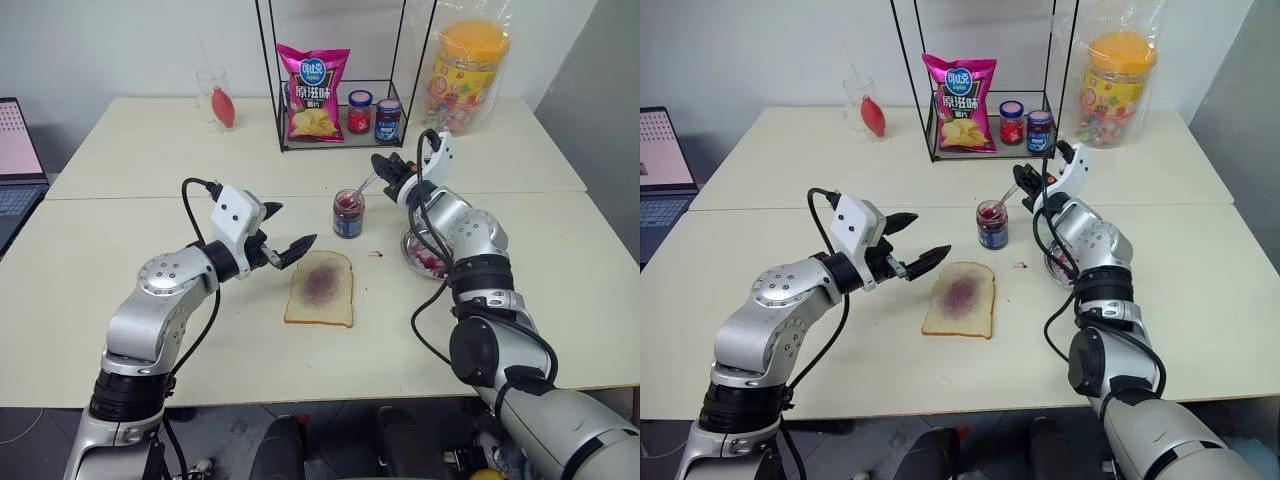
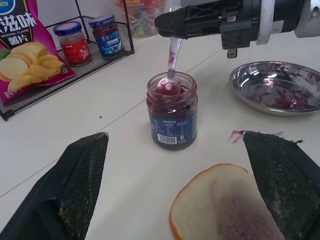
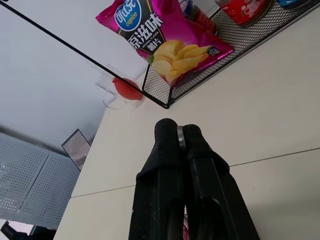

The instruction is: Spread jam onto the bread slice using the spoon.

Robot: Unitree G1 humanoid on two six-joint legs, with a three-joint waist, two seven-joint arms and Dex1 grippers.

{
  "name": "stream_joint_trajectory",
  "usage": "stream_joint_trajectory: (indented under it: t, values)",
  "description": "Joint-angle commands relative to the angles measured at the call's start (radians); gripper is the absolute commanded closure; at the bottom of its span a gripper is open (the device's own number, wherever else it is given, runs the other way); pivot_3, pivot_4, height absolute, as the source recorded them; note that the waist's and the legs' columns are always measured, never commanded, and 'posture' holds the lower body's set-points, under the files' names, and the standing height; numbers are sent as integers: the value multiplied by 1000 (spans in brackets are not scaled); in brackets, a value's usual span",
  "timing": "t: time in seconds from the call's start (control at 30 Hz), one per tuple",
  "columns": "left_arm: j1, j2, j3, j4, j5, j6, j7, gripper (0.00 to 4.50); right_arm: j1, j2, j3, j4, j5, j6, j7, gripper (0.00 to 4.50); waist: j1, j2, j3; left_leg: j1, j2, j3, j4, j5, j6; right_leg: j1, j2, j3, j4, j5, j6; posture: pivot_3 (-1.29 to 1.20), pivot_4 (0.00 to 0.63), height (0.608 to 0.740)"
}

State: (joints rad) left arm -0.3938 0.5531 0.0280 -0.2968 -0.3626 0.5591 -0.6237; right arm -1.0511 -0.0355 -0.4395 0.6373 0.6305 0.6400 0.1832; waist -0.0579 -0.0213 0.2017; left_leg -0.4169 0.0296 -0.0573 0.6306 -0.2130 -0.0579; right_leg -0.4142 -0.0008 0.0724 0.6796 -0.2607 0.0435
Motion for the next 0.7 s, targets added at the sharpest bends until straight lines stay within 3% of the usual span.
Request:
stream_joint_trajectory:
  t: [0.03,0.7]
  values:
    - [-20,-4,-3,-7,8,-19,-2,0,-43,-8,-26,-15,41,0,-12,4493,0,0,0,0,0,0,0,0,0,0,0,0,0,0,0,0,150,740]
    - [-19,-9,0,28,20,-55,-11,0,-60,-11,-99,1,134,23,-73,4493,0,0,0,0,0,0,0,0,0,0,0,0,0,0,0,0,150,740]
